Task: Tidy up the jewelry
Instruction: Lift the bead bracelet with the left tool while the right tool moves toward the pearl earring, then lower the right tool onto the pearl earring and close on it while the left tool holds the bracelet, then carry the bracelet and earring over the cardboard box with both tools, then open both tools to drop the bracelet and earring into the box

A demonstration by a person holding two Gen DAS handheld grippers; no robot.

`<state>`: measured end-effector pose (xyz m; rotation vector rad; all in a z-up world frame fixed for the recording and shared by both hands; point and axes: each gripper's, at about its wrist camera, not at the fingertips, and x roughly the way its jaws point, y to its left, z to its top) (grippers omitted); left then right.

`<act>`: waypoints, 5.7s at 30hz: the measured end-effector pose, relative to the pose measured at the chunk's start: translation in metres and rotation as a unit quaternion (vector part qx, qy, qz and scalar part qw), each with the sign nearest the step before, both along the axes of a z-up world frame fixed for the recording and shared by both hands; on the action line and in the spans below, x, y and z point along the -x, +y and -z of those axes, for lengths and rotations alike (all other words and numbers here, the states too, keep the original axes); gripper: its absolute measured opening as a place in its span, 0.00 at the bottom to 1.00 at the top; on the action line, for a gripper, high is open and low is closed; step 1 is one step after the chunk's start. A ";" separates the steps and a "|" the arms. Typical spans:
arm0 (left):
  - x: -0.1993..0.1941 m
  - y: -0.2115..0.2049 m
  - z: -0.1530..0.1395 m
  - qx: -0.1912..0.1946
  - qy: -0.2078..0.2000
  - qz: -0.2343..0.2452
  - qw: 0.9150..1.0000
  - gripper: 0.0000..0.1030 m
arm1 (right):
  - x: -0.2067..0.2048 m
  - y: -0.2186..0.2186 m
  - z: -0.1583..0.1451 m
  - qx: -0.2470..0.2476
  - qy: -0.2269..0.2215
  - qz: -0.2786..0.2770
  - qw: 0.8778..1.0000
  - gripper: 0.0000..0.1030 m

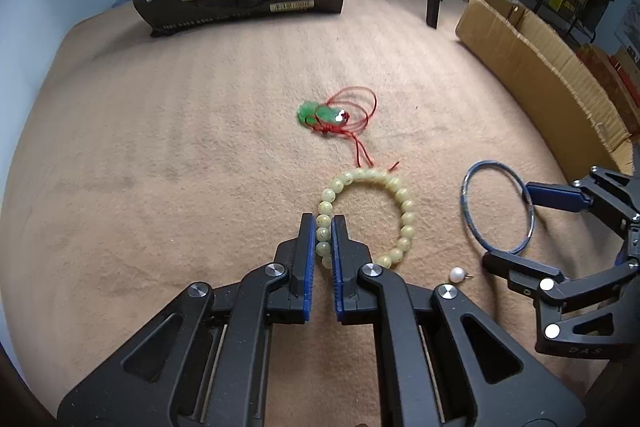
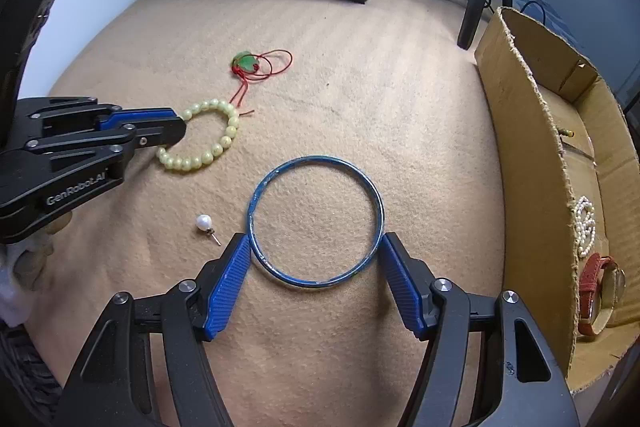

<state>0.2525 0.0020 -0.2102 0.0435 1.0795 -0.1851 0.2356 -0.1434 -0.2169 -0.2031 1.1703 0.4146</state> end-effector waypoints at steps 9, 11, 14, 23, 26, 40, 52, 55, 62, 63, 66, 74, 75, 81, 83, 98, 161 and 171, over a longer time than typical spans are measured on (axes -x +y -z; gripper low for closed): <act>0.006 0.015 -0.038 0.040 -0.043 -0.022 0.998 0.05 | 0.005 -0.002 -0.023 -0.015 -0.033 0.007 0.999 0.64; 0.006 0.017 -0.045 0.047 -0.050 -0.025 0.997 0.05 | 0.006 -0.002 -0.029 -0.018 -0.041 0.008 0.999 0.62; 0.005 0.019 -0.051 0.055 -0.055 -0.029 0.997 0.05 | 0.003 -0.005 -0.034 -0.026 -0.033 0.011 0.999 0.07; 0.006 0.017 -0.053 0.050 -0.058 -0.032 0.997 0.05 | -0.005 -0.022 -0.033 -0.070 -0.011 0.034 0.997 0.07; 0.007 0.020 -0.056 0.054 -0.064 -0.035 0.996 0.05 | -0.007 -0.033 -0.035 -0.113 0.006 0.044 0.993 0.07; 0.003 0.041 -0.082 0.097 -0.087 -0.059 0.990 0.05 | -0.035 -0.035 -0.042 -0.129 -0.005 0.095 0.987 0.34; 0.006 0.074 -0.092 0.105 -0.096 -0.085 0.986 0.05 | -0.003 0.034 -0.028 -0.087 0.010 -0.060 0.994 0.34; 0.007 0.075 -0.094 0.105 -0.098 -0.086 0.986 0.05 | 0.002 0.041 -0.022 -0.068 0.012 -0.076 0.995 0.34; 0.008 0.075 -0.096 0.104 -0.099 -0.086 0.986 0.05 | 0.004 0.052 -0.008 -0.039 0.022 -0.090 0.995 0.25; 0.008 0.075 -0.095 0.105 -0.099 -0.087 0.986 0.05 | 0.004 0.054 -0.007 -0.033 0.022 -0.091 0.995 0.24; 0.008 0.074 -0.096 0.104 -0.099 -0.086 0.986 0.05 | 0.003 0.055 -0.005 -0.025 0.021 -0.088 0.996 0.14; 0.008 0.061 -0.105 0.108 -0.103 -0.079 0.986 0.05 | 0.006 0.049 -0.020 -0.033 0.003 -0.081 0.996 0.07; 0.008 0.059 -0.106 0.109 -0.103 -0.077 0.986 0.05 | 0.007 0.047 -0.024 -0.036 -0.001 -0.079 0.996 0.07; 0.008 0.037 -0.112 0.118 -0.105 -0.063 0.985 0.05 | 0.010 0.017 -0.058 -0.059 -0.032 -0.047 0.997 0.07; 0.007 0.028 -0.114 0.123 -0.105 -0.058 0.985 0.05 | 0.012 0.005 -0.069 -0.064 -0.045 -0.032 0.996 0.07; -0.007 -0.068 -0.124 0.163 -0.102 -0.002 0.981 0.05 | 0.008 -0.120 -0.102 -0.068 -0.101 0.100 0.987 0.07; 0.023 -0.157 -0.144 0.116 -0.139 0.062 0.982 0.05 | 0.031 -0.196 -0.130 -0.021 -0.152 0.194 0.969 0.47; 0.033 -0.122 -0.156 0.094 -0.162 0.052 0.981 0.10 | 0.043 -0.166 -0.148 -0.009 -0.180 0.171 0.969 0.61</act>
